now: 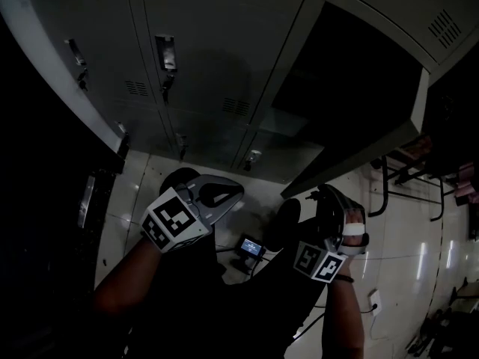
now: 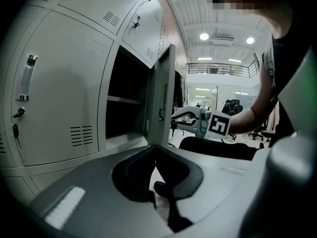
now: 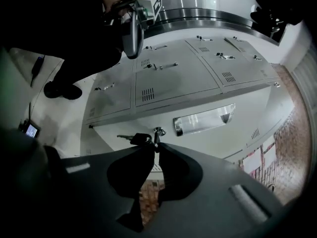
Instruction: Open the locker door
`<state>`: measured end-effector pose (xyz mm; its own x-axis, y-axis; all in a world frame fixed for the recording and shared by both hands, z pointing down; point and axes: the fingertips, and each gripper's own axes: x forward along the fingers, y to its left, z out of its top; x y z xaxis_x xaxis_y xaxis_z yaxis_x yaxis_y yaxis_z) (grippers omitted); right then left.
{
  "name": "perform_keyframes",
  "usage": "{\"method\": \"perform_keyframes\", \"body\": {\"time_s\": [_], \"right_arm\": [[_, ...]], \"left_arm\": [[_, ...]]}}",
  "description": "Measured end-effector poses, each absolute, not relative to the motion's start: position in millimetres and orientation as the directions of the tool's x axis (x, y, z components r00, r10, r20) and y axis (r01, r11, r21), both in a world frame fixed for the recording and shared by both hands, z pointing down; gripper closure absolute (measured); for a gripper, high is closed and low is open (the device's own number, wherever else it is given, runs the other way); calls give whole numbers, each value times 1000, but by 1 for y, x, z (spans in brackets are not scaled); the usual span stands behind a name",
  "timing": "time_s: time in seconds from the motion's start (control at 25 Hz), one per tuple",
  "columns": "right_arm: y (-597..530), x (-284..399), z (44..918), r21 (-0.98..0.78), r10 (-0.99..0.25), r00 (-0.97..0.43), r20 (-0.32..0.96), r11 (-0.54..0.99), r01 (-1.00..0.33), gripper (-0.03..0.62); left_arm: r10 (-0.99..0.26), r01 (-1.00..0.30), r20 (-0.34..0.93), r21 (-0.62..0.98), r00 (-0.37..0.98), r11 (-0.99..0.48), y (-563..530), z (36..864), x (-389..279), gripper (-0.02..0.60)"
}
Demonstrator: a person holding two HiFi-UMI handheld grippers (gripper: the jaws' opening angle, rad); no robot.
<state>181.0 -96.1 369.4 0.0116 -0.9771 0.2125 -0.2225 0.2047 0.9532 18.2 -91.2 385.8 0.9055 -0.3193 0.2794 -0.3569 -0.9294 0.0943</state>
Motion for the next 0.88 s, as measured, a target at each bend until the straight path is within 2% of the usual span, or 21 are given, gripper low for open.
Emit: {"method": "perform_keyframes", "body": {"time_s": [0.4, 0.6, 0.76, 0.88], "right_arm": [[-59, 264, 372, 956, -957, 189, 218, 171, -237, 553], [-55, 273, 371, 946, -950, 201, 237, 179, -271, 540], [-41, 278, 366, 902, -945, 205, 254, 155, -402, 523], [-29, 270, 352, 836, -957, 156, 246, 129, -533, 522]], "left_arm": [[-314, -353, 296, 88, 902, -931, -90, 388, 24, 569], [-313, -353, 304, 86, 900, -932, -90, 388, 25, 569], [-311, -351, 305, 86, 900, -932, -89, 388, 26, 569], [-310, -351, 305, 86, 900, -932, -90, 388, 25, 569]]}}
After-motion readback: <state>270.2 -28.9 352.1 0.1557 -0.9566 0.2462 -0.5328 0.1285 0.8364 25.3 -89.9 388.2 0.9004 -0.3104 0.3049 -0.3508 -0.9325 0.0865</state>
